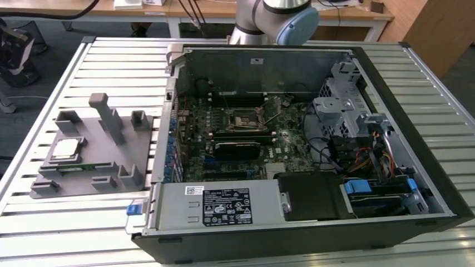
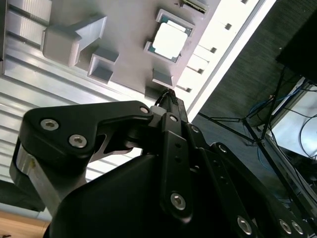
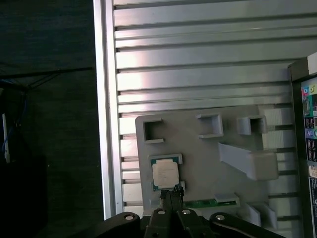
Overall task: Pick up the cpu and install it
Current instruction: 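Reach for the cpu, then pick up the cpu and move it towards the insertion slot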
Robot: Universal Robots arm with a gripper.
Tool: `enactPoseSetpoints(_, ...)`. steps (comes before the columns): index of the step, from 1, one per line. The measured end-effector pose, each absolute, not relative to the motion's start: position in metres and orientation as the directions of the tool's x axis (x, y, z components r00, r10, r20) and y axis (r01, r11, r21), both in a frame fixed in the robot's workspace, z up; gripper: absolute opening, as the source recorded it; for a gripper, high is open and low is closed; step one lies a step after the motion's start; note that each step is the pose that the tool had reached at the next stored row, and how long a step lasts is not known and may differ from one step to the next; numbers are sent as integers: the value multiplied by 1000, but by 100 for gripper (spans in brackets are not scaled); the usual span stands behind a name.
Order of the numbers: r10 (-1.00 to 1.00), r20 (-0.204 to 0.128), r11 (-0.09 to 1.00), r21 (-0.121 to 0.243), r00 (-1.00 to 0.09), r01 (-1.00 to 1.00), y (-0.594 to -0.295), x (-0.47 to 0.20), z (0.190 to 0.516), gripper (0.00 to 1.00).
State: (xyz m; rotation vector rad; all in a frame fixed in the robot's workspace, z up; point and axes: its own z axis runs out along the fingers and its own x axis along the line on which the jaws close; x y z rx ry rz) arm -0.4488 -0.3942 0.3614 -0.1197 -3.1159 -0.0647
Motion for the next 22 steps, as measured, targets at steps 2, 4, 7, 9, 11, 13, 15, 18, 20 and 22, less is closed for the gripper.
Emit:
enactPoseSetpoints(2,76,25,996,41,-997,77,-394,-449,361,11)
enactPoseSetpoints(4,76,25,996,41,-997,77,-394,-449,360,11)
enactPoseSetpoints(7,76,27,996,40,-997,77,-394,-449,358,11)
enactPoseSetpoints(9,76,28,996,40,-997,77,-394,-449,357,11)
enactPoseSetpoints(11,76,29,996,40,-997,77,-394,-449,355,11)
enactPoseSetpoints(13,76,26,996,41,-997,77,-395,-449,354,11)
enactPoseSetpoints(15,76,12,996,42,-997,76,-395,-449,353,11)
enactPoseSetpoints(18,76,-8,996,46,-997,75,-395,-449,351,11)
enactPoseSetpoints(20,76,-7,996,48,-997,75,-395,-449,349,11)
enactPoseSetpoints(22,76,-7,996,48,-997,76,-395,-449,348,11)
